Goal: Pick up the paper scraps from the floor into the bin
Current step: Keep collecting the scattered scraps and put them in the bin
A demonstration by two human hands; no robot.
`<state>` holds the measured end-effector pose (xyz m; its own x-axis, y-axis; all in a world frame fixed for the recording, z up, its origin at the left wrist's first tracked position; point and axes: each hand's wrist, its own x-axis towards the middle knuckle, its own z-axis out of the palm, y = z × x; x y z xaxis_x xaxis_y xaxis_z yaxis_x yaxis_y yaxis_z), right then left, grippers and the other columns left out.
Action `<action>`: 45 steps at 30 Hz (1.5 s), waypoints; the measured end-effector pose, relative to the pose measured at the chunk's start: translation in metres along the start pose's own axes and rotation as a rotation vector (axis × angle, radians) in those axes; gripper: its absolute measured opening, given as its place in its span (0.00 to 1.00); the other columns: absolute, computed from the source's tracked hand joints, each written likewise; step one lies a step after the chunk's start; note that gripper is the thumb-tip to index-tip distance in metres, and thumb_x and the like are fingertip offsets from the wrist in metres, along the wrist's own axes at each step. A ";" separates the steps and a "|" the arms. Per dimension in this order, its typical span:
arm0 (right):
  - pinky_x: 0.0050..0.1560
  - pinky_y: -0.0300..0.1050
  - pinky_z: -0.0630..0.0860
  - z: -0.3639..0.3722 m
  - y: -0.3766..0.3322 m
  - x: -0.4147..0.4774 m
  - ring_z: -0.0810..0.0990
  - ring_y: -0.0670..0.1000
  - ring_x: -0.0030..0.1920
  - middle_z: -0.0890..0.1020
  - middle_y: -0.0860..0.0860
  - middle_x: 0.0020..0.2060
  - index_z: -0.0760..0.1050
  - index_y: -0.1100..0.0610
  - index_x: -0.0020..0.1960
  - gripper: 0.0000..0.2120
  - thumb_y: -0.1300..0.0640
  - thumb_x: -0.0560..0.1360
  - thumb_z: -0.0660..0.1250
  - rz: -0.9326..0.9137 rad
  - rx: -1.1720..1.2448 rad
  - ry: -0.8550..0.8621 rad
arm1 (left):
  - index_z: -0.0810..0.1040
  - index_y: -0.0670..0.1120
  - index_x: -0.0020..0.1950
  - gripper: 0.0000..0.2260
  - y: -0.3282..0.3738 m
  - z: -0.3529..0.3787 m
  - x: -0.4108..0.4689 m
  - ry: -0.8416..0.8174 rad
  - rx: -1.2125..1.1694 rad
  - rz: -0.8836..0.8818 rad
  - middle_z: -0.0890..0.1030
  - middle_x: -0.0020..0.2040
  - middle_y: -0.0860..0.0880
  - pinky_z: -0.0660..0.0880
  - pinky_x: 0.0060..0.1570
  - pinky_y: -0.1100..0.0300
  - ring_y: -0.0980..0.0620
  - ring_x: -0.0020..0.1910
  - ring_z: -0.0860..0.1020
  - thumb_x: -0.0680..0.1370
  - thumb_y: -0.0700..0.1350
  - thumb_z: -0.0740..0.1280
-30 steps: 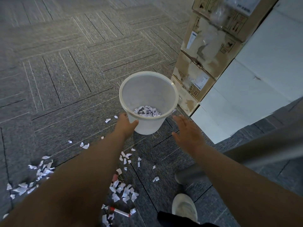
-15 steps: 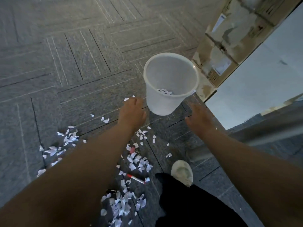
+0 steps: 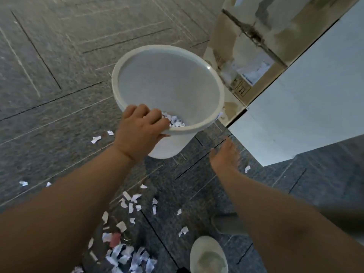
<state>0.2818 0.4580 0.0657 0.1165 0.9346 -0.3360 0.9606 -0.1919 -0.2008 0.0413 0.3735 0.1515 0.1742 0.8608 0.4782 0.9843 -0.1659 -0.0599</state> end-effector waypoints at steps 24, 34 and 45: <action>0.70 0.62 0.43 0.059 0.076 0.061 0.37 0.60 0.73 0.38 0.58 0.74 0.39 0.54 0.76 0.38 0.38 0.77 0.53 0.601 0.292 -0.095 | 0.73 0.47 0.41 0.10 0.034 0.036 -0.014 0.353 0.058 -0.007 0.78 0.33 0.47 0.60 0.39 0.53 0.47 0.37 0.65 0.77 0.51 0.65; 0.72 0.59 0.47 0.063 0.078 0.056 0.40 0.58 0.74 0.40 0.55 0.75 0.39 0.62 0.75 0.35 0.44 0.80 0.53 0.537 0.292 -0.114 | 0.72 0.48 0.41 0.09 0.035 0.034 -0.013 0.327 0.082 -0.002 0.77 0.33 0.47 0.60 0.39 0.53 0.47 0.37 0.66 0.77 0.51 0.65; 0.71 0.61 0.48 0.066 0.072 0.051 0.42 0.57 0.74 0.42 0.54 0.75 0.40 0.60 0.75 0.35 0.44 0.79 0.53 0.286 0.167 -0.135 | 0.71 0.48 0.41 0.10 0.036 0.034 -0.014 0.325 0.086 -0.012 0.77 0.33 0.48 0.59 0.40 0.53 0.48 0.38 0.65 0.78 0.53 0.63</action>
<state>0.3403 0.4719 -0.0262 0.3294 0.7900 -0.5170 0.8381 -0.4968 -0.2252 0.0749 0.3717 0.1125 0.1582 0.6613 0.7332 0.9874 -0.1037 -0.1195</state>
